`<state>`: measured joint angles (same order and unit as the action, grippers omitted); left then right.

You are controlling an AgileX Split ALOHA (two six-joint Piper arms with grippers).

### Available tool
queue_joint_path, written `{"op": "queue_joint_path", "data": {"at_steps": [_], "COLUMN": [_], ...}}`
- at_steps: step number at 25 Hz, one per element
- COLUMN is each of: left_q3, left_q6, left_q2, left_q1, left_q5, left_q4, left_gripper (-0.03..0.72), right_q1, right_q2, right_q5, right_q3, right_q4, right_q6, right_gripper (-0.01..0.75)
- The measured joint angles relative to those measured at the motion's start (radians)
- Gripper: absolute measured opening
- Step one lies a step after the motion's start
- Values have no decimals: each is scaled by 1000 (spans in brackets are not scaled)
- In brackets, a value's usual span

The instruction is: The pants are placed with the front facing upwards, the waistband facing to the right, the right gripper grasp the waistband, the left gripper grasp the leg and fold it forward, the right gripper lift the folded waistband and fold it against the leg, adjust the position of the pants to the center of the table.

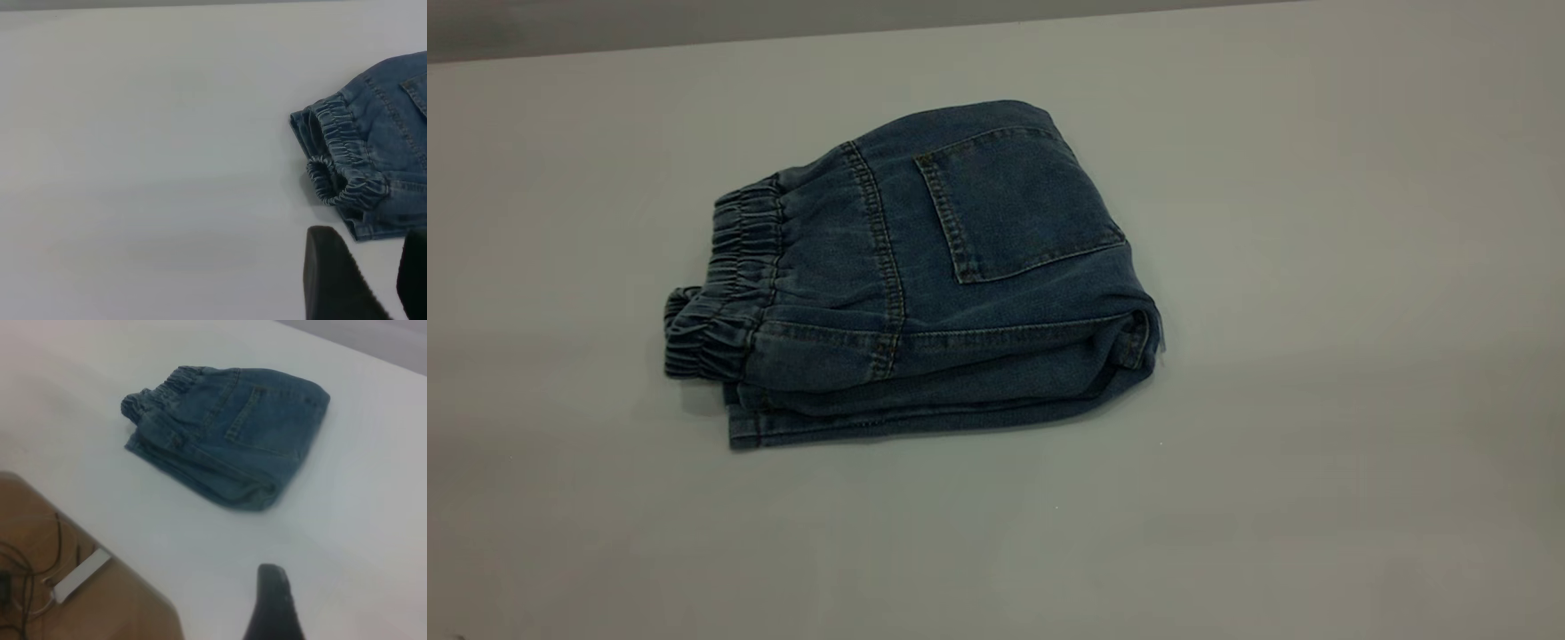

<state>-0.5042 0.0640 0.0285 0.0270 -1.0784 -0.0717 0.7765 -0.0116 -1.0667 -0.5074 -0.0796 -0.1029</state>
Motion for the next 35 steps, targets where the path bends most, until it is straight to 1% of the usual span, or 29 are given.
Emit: {"op": "queue_joint_path", "data": {"at_steps": [2,3,6,8,12,16,19,35], "left_q3": [0,0,0,0,0,0,0,-1], "left_q6": [0,0,2,2,4,5,5,5], "left_q2": [0,0,0,0,0,0,0,-29], "left_q1": [0,0,0,0,0,0,0,0], "left_q5": [0,0,-1,-1,-1,-2,-2,-3], "left_q4": [0,0,0,-1,-2,-2,-2,-9], "left_gripper": [245,245,245,245,245,245,245,245], "right_q1": [-48,-86,-233,-352,-565,-715,-757,-757], "right_q2": [0,0,0,0,12,13,12,12], "right_q5": [0,0,0,0,0,-2,0,0], "right_q3": [0,0,0,0,0,0,1,1], "right_q4": [0,0,0,0,0,-1,-1,-1], "right_q6": [0,0,0,0,1,1,1,0], "right_gripper": [440,440,440,440,440,440,440,440]}}
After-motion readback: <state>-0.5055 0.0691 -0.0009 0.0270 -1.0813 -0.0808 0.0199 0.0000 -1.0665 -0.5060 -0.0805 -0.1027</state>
